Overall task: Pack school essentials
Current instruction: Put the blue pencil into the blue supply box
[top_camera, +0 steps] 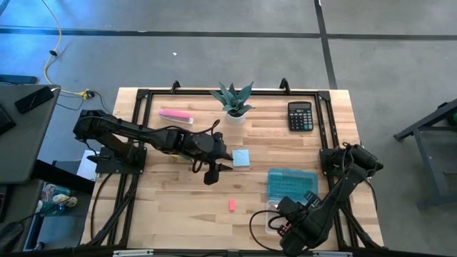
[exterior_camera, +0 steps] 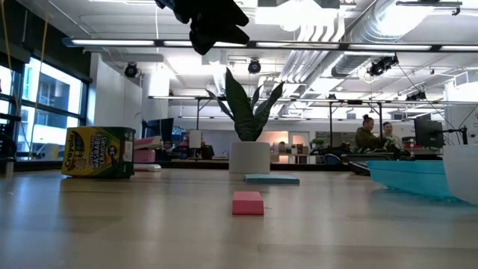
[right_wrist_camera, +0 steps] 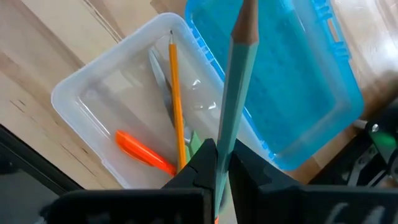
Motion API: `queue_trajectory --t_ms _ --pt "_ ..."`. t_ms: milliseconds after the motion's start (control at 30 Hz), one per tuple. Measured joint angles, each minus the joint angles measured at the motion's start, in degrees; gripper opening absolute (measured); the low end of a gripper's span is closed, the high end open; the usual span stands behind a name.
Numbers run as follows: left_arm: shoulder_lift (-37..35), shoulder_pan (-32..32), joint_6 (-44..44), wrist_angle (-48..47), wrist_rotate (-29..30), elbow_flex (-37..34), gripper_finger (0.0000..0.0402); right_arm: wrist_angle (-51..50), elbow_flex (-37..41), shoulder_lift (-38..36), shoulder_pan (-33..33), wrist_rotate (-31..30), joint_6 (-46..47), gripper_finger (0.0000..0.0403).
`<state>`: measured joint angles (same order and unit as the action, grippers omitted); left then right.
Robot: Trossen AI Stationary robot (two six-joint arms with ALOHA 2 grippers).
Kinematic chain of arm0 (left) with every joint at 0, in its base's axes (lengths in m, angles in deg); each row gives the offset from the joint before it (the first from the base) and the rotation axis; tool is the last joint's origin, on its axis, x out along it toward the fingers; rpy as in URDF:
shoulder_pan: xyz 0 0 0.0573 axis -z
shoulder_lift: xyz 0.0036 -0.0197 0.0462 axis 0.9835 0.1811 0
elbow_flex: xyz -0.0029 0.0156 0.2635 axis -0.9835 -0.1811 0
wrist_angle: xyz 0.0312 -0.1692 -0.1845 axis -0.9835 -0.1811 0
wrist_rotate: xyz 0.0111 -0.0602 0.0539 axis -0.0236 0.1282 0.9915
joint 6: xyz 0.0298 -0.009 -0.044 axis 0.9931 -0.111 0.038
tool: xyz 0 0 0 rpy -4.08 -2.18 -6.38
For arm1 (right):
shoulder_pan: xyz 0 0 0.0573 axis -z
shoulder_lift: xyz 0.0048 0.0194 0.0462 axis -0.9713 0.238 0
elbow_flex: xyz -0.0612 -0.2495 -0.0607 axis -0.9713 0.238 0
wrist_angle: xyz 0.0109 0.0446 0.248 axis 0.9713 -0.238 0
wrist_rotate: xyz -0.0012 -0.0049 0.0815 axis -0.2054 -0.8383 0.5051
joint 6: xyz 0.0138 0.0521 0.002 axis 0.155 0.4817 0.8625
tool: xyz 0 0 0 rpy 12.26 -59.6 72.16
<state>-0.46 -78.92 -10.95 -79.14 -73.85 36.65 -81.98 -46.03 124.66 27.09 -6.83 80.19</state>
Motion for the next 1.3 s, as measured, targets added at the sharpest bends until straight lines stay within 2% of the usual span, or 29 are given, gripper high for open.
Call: queue_trajectory --t_ms 1300 --pt "0.0 0.1 0.0 0.0 0.0 0.0 0.0160 2.6 0.0 0.9 -2.0 3.0 1.0 0.0010"
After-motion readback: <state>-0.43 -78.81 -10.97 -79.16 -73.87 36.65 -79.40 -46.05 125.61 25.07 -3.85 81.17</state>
